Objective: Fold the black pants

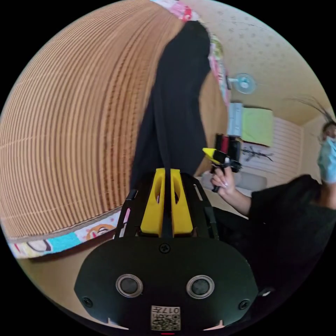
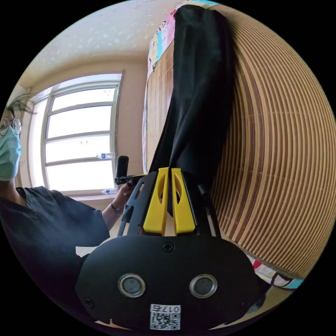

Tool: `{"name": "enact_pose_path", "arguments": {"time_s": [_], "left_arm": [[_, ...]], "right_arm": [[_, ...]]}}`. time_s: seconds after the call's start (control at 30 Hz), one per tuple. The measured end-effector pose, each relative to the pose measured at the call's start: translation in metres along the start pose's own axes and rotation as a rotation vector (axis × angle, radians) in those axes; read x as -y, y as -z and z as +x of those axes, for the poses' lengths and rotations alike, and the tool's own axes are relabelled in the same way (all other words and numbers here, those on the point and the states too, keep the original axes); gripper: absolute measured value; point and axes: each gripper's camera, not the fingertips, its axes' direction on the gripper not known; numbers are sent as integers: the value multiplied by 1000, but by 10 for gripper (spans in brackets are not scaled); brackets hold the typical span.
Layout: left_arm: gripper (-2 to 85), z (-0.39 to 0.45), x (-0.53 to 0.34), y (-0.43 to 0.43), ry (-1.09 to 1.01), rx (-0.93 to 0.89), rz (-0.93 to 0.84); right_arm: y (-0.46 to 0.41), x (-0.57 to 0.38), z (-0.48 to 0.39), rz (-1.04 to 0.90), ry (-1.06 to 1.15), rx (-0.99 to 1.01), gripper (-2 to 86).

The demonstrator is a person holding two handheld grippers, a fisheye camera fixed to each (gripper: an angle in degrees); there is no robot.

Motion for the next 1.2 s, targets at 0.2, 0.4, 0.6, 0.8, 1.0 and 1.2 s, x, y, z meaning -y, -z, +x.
{"name": "enact_pose_path", "arguments": {"time_s": [0.2,0.4,0.6,0.8,1.0,1.2], "left_arm": [[16,3,-13,-10,12,134,-39],[81,-6,-13,10,110,219,7],[97,-21,49,12,37,66,63],[38,-12,44,-25,-39,307,-48],[16,-6,-39,-66,8,173,-154],[70,-24,-77,-60,121,50,-95]], "right_arm": [[21,-15,19,19,-45,-114,26],[49,-2,40,28,-26,-200,58],[50,43,81,0,-75,-95,108],[3,55,75,-189,-40,-133,53],[23,-28,63,-243,-100,-248,39],[79,-83,86,-180,-198,-192,67]]}}
